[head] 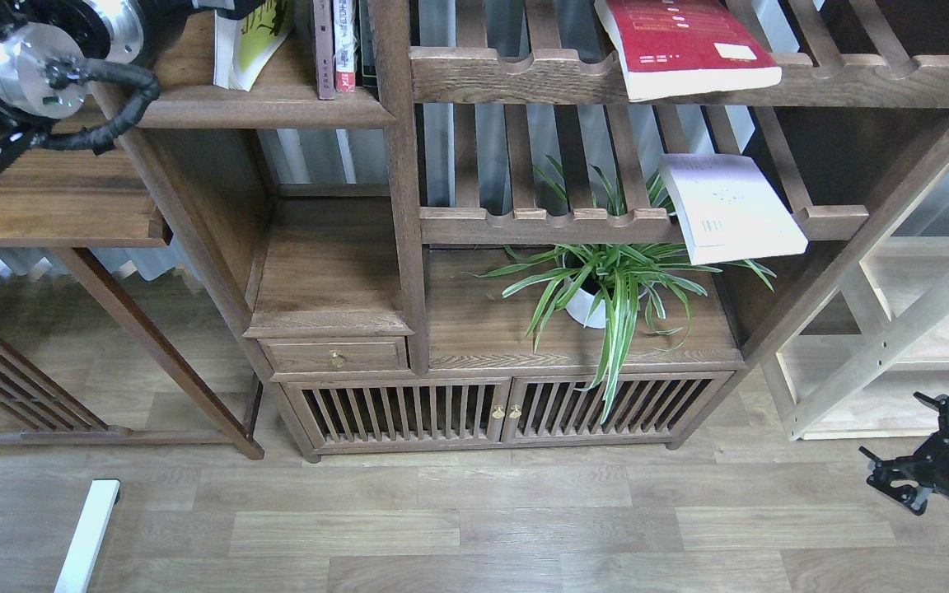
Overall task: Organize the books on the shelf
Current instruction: 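Push the book upright into the top shelf slot with the left gripper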
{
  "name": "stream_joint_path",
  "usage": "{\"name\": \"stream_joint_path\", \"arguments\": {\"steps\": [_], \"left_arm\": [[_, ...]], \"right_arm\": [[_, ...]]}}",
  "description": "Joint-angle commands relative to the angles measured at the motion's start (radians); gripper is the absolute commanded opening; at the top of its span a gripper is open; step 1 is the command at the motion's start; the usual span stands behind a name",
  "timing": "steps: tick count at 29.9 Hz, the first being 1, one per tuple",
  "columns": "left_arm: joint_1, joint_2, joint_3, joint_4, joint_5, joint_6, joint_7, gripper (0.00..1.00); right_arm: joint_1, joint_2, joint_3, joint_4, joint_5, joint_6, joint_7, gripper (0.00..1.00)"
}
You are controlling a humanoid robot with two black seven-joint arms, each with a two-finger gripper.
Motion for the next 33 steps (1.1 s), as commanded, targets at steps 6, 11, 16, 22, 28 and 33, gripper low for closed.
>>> {"name": "stream_joint_path", "arguments": {"steps": [6, 11, 16, 22, 28, 33], "left_arm": [[0.004, -0.013, -0.002, 0.004, 0.008, 0.028, -0.018, 0.26], [-0.005, -0.029, -0.015, 0.021, 0.01, 0.077, -0.024, 0.0], [-0.018, -0.056, -0.039, 0.044, 0.008, 0.109, -0.034, 0.0], [-0.027, -0.098, -0.053, 0.07, 0.008, 0.164, -0.032, 0.0], [-0.038, -0.134, -0.033, 0.085, 0.012, 0.176, -0.026, 0.0], [-0.071, -0.165, -0.003, 0.119, 0.012, 0.176, -0.006, 0.0]], "right_arm": [[-0.001, -0.003, 0.001, 0.002, -0.001, -0.008, 0.0, 1.0], [-0.003, -0.004, -0.001, 0.002, -0.001, -0.009, 0.0, 1.0], [-0.004, -0.003, -0.001, 0.004, -0.001, -0.014, 0.0, 1.0], [-0.007, -0.004, -0.001, 0.01, -0.001, -0.02, 0.0, 1.0], [-0.007, -0.004, -0.001, 0.013, -0.001, -0.022, 0.0, 1.0], [-0.009, -0.006, -0.001, 0.022, -0.003, -0.025, 0.0, 1.0]]}}
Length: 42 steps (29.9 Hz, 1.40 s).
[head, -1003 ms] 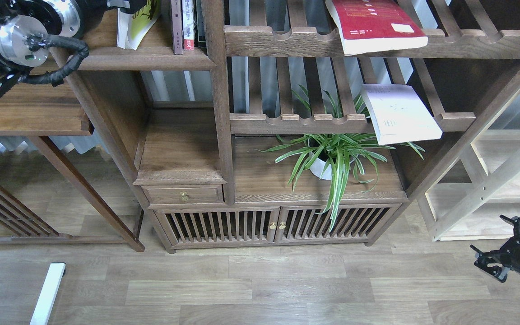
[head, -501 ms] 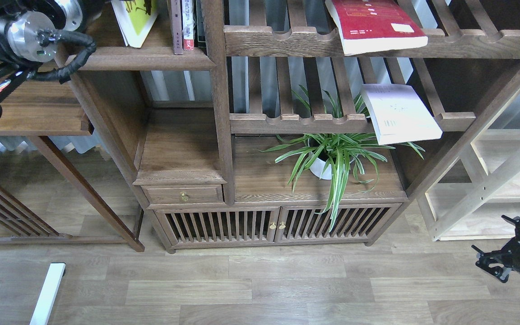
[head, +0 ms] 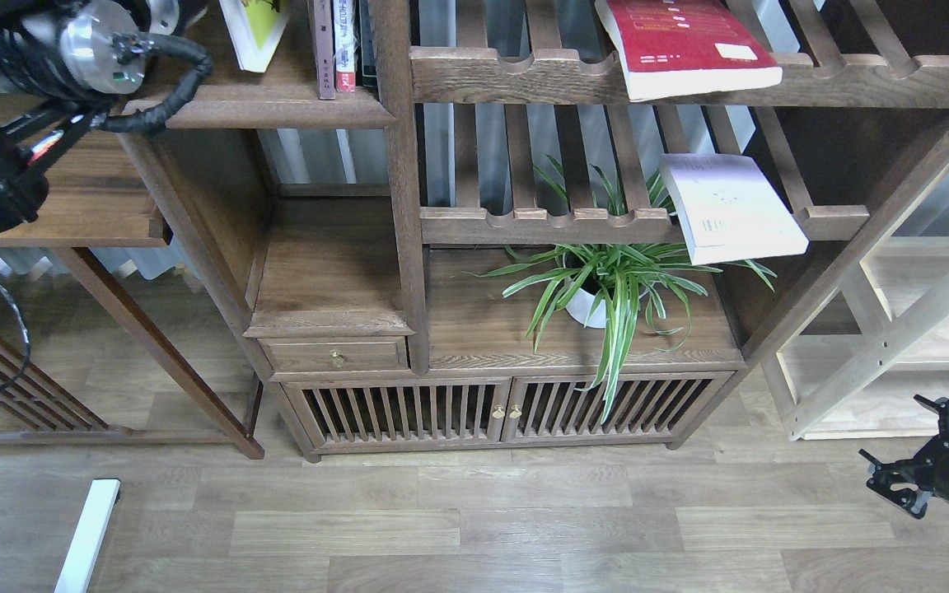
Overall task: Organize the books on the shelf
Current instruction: 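Push the book upright into the top shelf slot with the left gripper, then withdraw the left gripper down from the shelf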
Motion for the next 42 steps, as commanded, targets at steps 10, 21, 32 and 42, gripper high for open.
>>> {"name": "stream_joint_path", "arguments": {"steps": [10, 21, 32, 42], "left_arm": [[-0.073, -0.051, 0.133, 0.035, 0.002, 0.0, 0.077, 0.0], [-0.083, -0.04, 0.14, 0.03, -0.004, 0.0, 0.09, 0.77], [-0.089, 0.042, 0.142, -0.057, -0.017, 0.0, 0.125, 0.83], [-0.088, 0.203, 0.169, -0.257, -0.02, -0.031, 0.163, 0.83]], "right_arm": [[-0.001, -0.009, 0.0, 0.02, -0.001, -0.014, 0.0, 1.0], [-0.001, -0.009, -0.001, 0.032, -0.001, -0.032, 0.0, 1.0], [-0.003, -0.017, -0.003, 0.036, -0.001, -0.035, 0.0, 1.0], [-0.001, -0.016, -0.001, 0.036, -0.001, -0.032, 0.0, 1.0]]}}
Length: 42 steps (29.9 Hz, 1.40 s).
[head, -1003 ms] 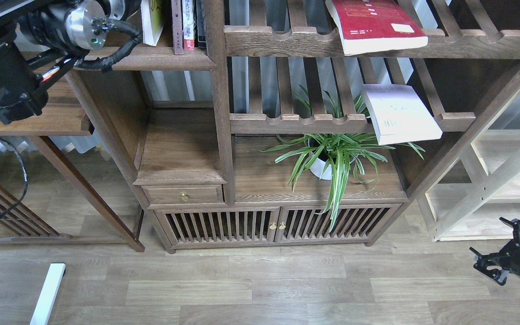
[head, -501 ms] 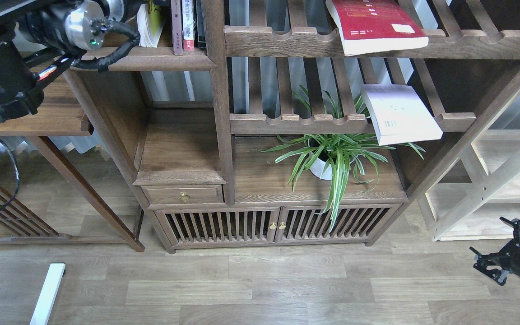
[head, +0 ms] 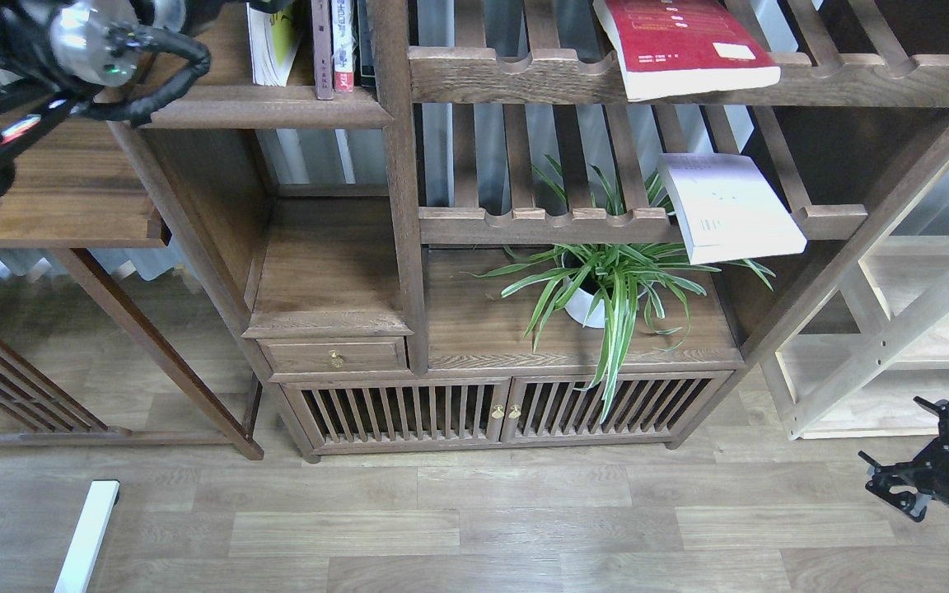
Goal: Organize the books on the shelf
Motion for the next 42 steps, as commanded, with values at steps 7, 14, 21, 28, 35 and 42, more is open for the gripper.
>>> {"name": "stream_joint_path", "arguments": {"steps": [7, 14, 21, 28, 35, 42], "left_arm": [[0.065, 0.22, 0.083, -0.268, 0.001, -0.089, 0.005, 0.84], [0.209, 0.384, 0.081, -0.387, 0.007, -0.29, -0.011, 0.84], [0.359, 0.484, 0.081, -0.4, 0.073, -0.496, -0.067, 0.84], [0.506, 0.503, 0.077, -0.4, 0.205, -0.518, -0.175, 0.84], [0.523, 0.521, 0.074, -0.396, 0.207, -0.492, -0.215, 0.84], [0.53, 0.52, 0.075, -0.396, 0.207, -0.444, -0.216, 0.84]], "right_arm": [[-0.003, 0.001, 0.0, -0.002, 0.0, 0.002, 0.0, 1.0], [-0.006, 0.0, 0.0, -0.002, -0.002, 0.002, 0.0, 1.0], [0.003, -0.026, 0.003, 0.009, -0.009, -0.018, 0.0, 1.0], [0.051, -0.091, 0.091, 0.093, -0.058, -0.064, 0.0, 1.0], [0.184, -0.163, 0.148, 0.169, -0.118, -0.096, 0.0, 1.0], [0.361, -0.242, 0.149, 0.247, -0.33, -0.096, 0.0, 1.0]]}}
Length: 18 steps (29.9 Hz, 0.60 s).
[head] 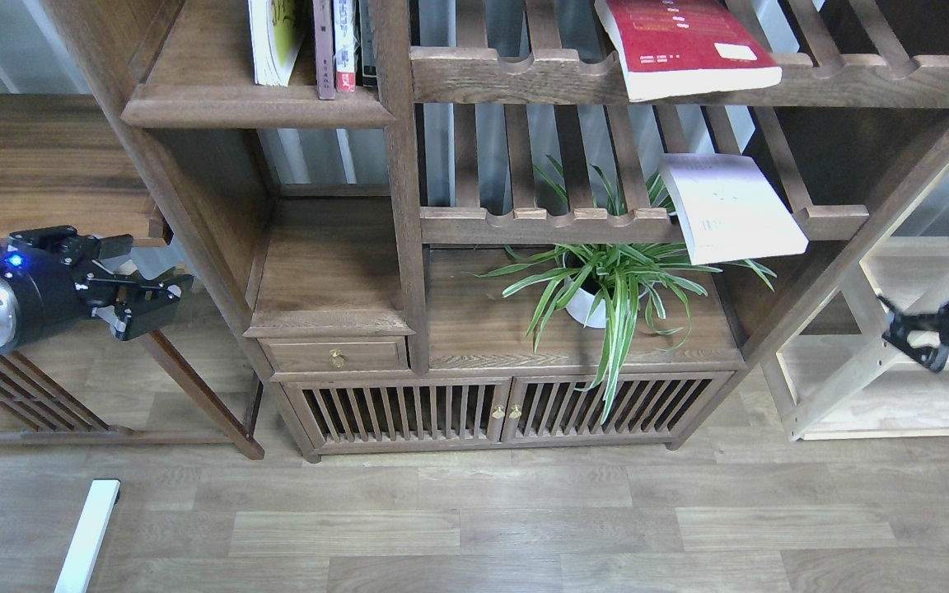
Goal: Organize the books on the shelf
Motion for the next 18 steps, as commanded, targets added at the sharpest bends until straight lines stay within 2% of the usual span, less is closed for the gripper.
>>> {"name": "stream_joint_path", "arguments": {"steps": [1, 5, 11, 14, 18], "left_arm": [[0.003, -0.001, 0.002, 0.0, -0.001, 0.008, 0.0, 0.84], [0.003, -0.005, 0.002, 0.0, -0.001, 0.016, 0.0, 0.84], [0.003, -0.012, 0.002, 0.002, 0.001, 0.02, 0.0, 0.84], [0.003, -0.014, 0.002, 0.003, 0.001, 0.022, 0.001, 0.84], [0.003, -0.014, 0.0, 0.003, 0.001, 0.022, 0.001, 0.84]], "right_arm": [[0.101, -0.053, 0.001, 0.054, -0.123, 0.0, -0.01, 1.0], [0.187, -0.09, 0.001, 0.085, -0.235, 0.0, -0.079, 1.0], [0.273, -0.105, 0.004, 0.105, -0.359, 0.0, -0.136, 1.0], [0.353, -0.1, 0.004, 0.114, -0.398, 0.002, -0.183, 1.0], [0.478, -0.065, 0.005, 0.115, -0.404, 0.117, -0.251, 1.0]]}}
